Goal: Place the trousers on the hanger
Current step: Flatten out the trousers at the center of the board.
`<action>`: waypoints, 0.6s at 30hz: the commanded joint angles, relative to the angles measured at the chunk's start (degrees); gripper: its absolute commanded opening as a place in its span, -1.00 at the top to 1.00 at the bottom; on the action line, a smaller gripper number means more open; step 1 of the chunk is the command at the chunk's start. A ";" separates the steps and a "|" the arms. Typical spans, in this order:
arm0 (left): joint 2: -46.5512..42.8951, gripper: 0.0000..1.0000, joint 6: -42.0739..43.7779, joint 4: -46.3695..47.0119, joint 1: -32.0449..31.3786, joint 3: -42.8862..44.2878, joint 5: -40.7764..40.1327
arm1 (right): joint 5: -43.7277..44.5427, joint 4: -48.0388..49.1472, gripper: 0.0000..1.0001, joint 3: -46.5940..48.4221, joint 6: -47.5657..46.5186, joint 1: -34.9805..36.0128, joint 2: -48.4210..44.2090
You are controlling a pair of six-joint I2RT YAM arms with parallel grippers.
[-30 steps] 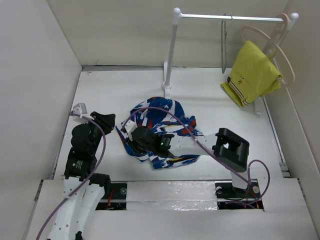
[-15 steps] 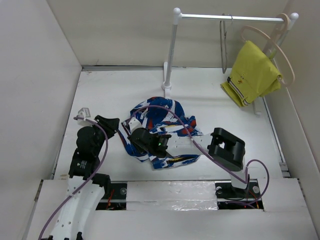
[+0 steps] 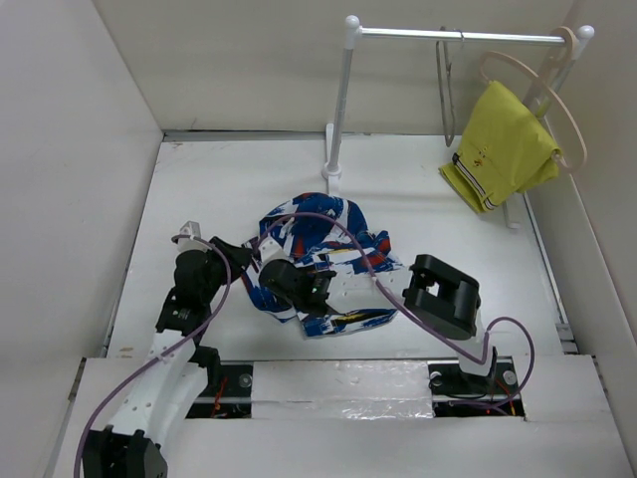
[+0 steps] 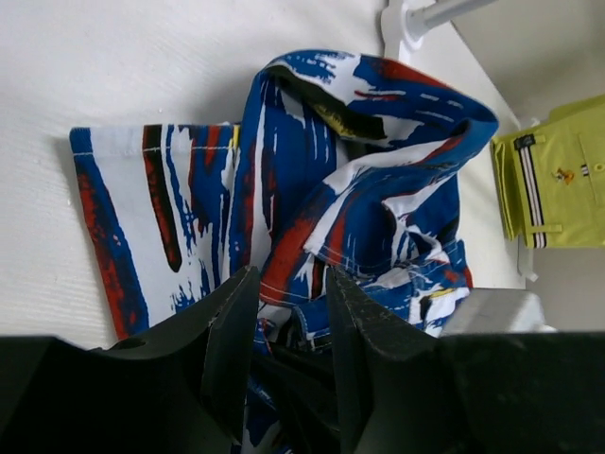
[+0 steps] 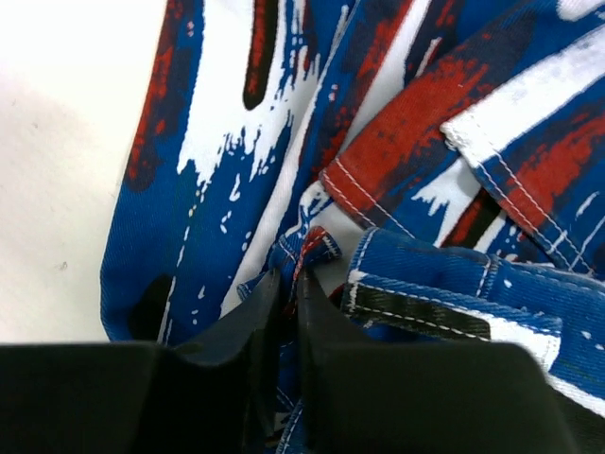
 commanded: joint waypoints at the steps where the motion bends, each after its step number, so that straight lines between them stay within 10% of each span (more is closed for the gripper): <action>1: 2.34 0.36 -0.33 9.06 -0.08 -1.75 3.27 | 3.27 1.99 0.84 -1.38 0.89 -0.37 -2.92; 18: 15.26 0.22 2.56 19.88 -0.08 -3.52 9.61 | 5.12 4.55 1.00 -18.43 -0.52 -5.55 -40.10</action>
